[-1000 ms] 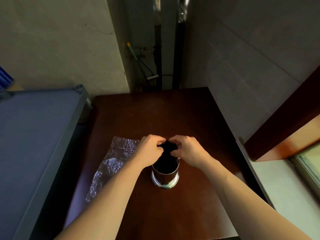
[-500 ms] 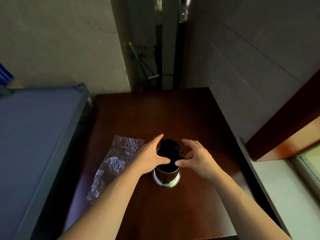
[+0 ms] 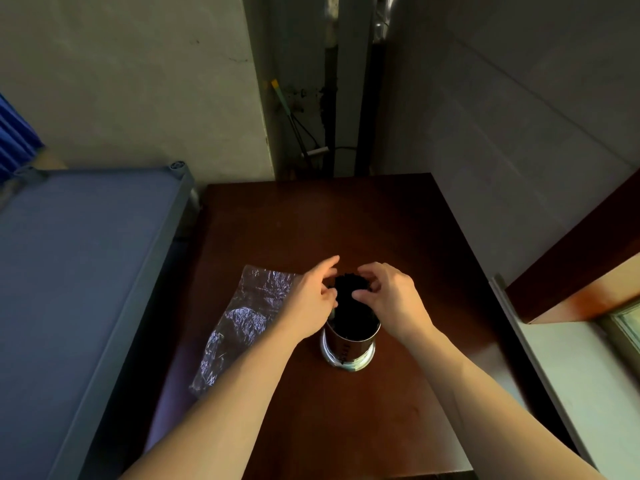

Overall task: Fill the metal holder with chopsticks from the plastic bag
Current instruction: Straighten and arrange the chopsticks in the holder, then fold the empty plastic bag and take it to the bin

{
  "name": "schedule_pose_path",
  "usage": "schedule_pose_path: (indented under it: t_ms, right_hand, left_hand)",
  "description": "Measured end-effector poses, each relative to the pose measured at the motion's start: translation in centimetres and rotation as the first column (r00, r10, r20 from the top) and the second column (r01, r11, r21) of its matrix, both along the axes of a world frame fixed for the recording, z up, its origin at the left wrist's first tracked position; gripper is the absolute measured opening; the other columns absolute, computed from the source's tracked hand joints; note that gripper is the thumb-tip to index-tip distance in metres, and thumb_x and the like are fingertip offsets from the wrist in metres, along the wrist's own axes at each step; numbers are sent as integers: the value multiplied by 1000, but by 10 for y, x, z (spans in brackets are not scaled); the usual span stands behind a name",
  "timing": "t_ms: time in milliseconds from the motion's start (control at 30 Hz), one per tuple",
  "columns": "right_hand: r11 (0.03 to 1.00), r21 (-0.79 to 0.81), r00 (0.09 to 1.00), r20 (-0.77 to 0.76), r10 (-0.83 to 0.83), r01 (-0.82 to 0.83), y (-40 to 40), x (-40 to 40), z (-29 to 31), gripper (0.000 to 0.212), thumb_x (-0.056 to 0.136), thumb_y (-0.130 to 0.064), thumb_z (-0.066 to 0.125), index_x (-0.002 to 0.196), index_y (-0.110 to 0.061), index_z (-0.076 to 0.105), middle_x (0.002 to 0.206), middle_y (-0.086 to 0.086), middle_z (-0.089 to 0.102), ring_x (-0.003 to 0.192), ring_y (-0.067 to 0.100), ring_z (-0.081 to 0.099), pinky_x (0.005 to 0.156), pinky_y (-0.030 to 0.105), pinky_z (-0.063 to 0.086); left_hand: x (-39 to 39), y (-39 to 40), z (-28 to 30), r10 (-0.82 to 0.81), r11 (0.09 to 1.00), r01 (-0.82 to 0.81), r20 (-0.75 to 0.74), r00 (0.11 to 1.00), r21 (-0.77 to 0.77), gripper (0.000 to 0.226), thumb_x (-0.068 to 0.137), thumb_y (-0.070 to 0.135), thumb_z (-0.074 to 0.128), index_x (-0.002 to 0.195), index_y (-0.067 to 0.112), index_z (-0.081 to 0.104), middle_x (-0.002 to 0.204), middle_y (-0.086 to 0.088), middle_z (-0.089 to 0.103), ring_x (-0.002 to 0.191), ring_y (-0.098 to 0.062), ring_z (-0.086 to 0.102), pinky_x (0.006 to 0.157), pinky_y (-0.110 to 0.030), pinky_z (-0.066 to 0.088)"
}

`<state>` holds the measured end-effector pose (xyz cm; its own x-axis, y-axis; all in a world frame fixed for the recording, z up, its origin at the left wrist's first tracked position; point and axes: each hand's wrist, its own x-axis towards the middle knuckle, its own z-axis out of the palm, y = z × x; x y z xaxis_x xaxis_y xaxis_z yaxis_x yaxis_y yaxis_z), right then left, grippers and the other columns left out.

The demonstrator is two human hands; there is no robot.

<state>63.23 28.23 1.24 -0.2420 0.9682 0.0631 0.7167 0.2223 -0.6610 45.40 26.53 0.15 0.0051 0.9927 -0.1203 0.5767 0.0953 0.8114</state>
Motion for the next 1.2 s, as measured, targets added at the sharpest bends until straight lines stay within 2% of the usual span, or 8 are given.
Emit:
schedule_pose_path:
  t_ms: [200, 300, 400, 633, 767, 867, 1067, 1200]
  right_hand:
    - [983, 179, 999, 9, -39, 36, -14, -25, 17, 31, 92, -23, 72, 122, -17, 67, 126, 0, 59, 112, 19, 47, 89, 24, 33]
    - [978, 209, 998, -57, 17, -5, -24, -42, 24, 25, 92, -19, 72, 116, -16, 69, 116, -3, 59, 100, 13, 53, 83, 19, 39]
    - [971, 205, 987, -80, 138, -119, -36, -63, 26, 19, 90, -15, 73, 110, -14, 71, 95, -9, 56, 77, 6, 53, 67, 9, 40]
    - [957, -60, 957, -83, 278, -283, -56, -111, -11, 25, 95, -25, 69, 118, -16, 66, 99, -6, 65, 84, 7, 57, 69, 8, 43]
    - [921, -274, 960, -68, 271, -279, -62, -131, -38, 31, 96, -33, 66, 124, -19, 63, 105, -6, 66, 94, 12, 62, 84, 30, 55]
    - [883, -396, 966, -43, 254, -250, -66, -146, -60, 34, 97, -38, 62, 127, -21, 60, 114, -3, 69, 101, 16, 65, 88, 35, 56]
    - [830, -548, 987, 36, 154, -110, -72, -169, -99, 60, 98, -45, 60, 148, -18, 41, 146, 10, 52, 129, 27, 53, 102, 38, 47]
    - [743, -668, 995, -42, -92, 41, -80, -174, -125, 72, 96, -44, 64, 152, -12, 32, 149, 14, 46, 136, 32, 48, 111, 49, 43]
  left_hand:
    - [-24, -2, 19, 133, 975, -125, -36, 990, 183, 53, 95, 2, 59, 143, 24, 52, 132, 6, 59, 81, -11, 66, 77, -21, 51]
    - [-43, -5, 16, 232, 957, -220, -45, 972, 191, 45, 95, 1, 59, 135, 21, 60, 126, 4, 61, 77, -4, 60, 68, -14, 46]
    - [-58, -11, 7, 318, 937, -311, -17, 948, 158, 38, 95, 0, 58, 128, 18, 64, 122, -1, 64, 92, -12, 62, 78, -23, 47]
    - [-103, -32, -36, 535, 842, -535, -17, 845, -68, 28, 97, 6, 57, 121, 13, 69, 120, -7, 71, 105, -19, 66, 88, -28, 49]
    - [-135, -51, -58, 637, 750, -638, -72, 768, -171, 26, 96, 8, 57, 120, 11, 70, 123, -9, 71, 113, -27, 66, 94, -34, 51]
    - [-156, -61, -71, 673, 686, -693, -169, 720, -222, 29, 98, 14, 58, 126, 12, 65, 132, -13, 64, 122, -32, 59, 103, -48, 48]
    - [-174, -83, -90, 605, 606, -709, -371, 705, -360, 47, 102, 30, 53, 143, 9, 46, 147, -17, 45, 133, -37, 45, 107, -54, 39]
    - [-181, -92, -104, 567, 622, -689, -392, 724, -371, 46, 103, 32, 52, 140, 7, 47, 145, -17, 45, 134, -36, 44, 106, -55, 39]
